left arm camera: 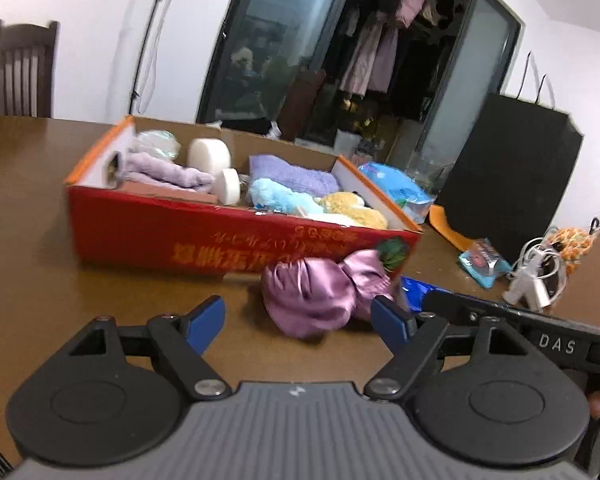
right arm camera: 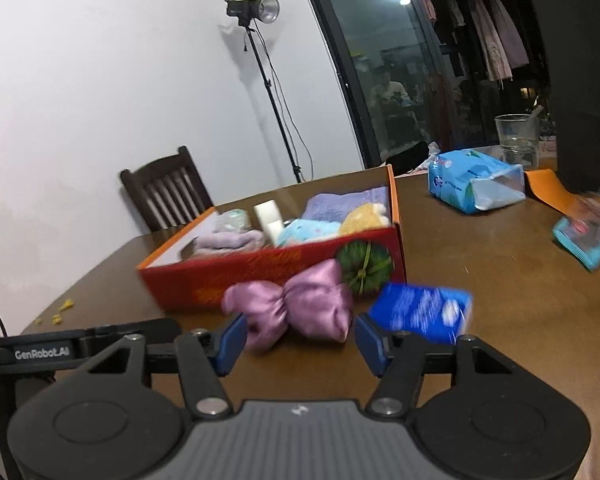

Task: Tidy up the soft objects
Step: 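Open both grippers and move them back to the pink satin bow, then grasp the pink satin bow with the right gripper while the left gripper grasps it too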

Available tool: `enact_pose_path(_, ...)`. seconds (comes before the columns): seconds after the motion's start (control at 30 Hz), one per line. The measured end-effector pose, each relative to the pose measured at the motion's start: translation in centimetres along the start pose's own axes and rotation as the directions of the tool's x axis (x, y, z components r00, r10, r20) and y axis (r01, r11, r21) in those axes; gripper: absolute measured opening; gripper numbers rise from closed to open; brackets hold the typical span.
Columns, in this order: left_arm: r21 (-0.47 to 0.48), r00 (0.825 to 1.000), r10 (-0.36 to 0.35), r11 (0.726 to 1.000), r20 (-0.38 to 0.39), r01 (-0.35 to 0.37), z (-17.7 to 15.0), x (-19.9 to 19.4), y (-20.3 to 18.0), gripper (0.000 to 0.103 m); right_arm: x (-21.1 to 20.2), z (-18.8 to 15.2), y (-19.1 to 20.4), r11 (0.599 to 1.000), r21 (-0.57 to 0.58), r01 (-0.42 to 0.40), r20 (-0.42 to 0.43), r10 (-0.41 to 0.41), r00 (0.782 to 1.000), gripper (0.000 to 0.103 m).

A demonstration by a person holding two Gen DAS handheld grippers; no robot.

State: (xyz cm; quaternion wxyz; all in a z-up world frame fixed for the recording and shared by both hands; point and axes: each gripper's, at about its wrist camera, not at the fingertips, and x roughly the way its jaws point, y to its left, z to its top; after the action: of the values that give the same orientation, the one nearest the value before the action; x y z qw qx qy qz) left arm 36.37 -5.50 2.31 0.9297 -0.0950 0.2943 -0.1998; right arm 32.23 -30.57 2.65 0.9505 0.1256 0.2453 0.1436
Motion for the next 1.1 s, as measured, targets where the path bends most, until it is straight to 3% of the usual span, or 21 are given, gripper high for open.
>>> enact_pose_path(0.1,0.007,0.998,0.031,0.999,-0.053,-0.031,0.5,3.7,0.4,0.082,3.3,1.4,-0.7,1.0,0.018,0.019,-0.01,-0.019,1.0,0.058)
enact_pose_path(0.17,-0.04,0.996,-0.009,0.999,-0.093,0.005,0.5,5.3,0.9,0.079,5.2,1.9,-1.4,1.0,0.03,0.006,-0.036,-0.005,0.999,0.058)
enact_pose_path(0.23,-0.056,0.996,-0.046,0.998,-0.083,0.042,0.4,5.7,1.1,0.067,6.7,2.2,-2.2,0.999,0.046,0.024,-0.071,-0.021,0.997,0.057)
enact_pose_path(0.27,-0.048,0.994,-0.066,0.997,-0.09,0.062,0.3,5.8,1.0,0.05,7.2,2.2,-2.5,0.998,0.056,0.025,-0.079,-0.02,0.997,0.056)
enact_pose_path(0.3,-0.037,0.991,-0.098,0.995,-0.097,0.094,0.2,5.8,0.9,0.041,7.6,2.2,-2.8,0.998,0.069,0.013,-0.086,-0.007,0.996,0.052)
enact_pose_path(0.33,-0.023,0.99,-0.102,0.995,-0.1,0.1,0.1,5.7,0.7,0.038,8.0,2.1,-3.1,0.997,0.077,0.002,-0.098,0.006,0.995,0.044)
enact_pose_path(0.4,0.018,0.99,-0.094,0.995,-0.106,0.097,-0.3,5.2,0.2,0.028,8.4,1.8,-3.0,0.997,0.076,-0.019,-0.108,0.027,0.994,0.04)
enact_pose_path(0.5,0.028,0.989,-0.095,0.995,-0.11,0.098,-0.7,3.6,-0.3,0.023,8.0,1.5,-2.2,0.998,0.048,-0.046,-0.124,0.051,0.991,0.026)
enact_pose_path(0.63,0.029,0.989,-0.112,0.993,-0.094,0.115,-2.7,-0.4,-0.4,0.023,4.8,0.1,-0.2,0.997,0.0,-0.072,-0.142,0.071,0.987,0.022)
enact_pose_path(0.8,0.05,0.987,-0.132,0.989,-0.086,0.137,-6.5,-6.4,-1.4,0.024,-2.0,-4.6,1.3,0.991,0.009,-0.131,-0.131,0.131,0.983,0.021)
enact_pose_path(0.87,0.025,0.987,-0.141,0.989,-0.076,0.143,-7.6,-8.1,-1.4,0.032,-4.0,-5.8,1.7,0.989,0.028,-0.148,-0.124,0.15,0.981,0.021)
enact_pose_path(1.0,-0.022,0.985,-0.17,0.985,-0.037,0.169,-7.9,-10.3,-1.1,0.057,-5.8,-7.5,2.8,0.988,-0.008,-0.152,-0.131,0.15,0.98,0.02)
enact_pose_path(1.1,-0.037,0.986,-0.167,0.985,0.004,0.167,-7.4,-10.3,-1.0,0.061,-5.9,-8.0,3.2,0.988,-0.035,-0.152,-0.145,0.145,0.979,0.02)
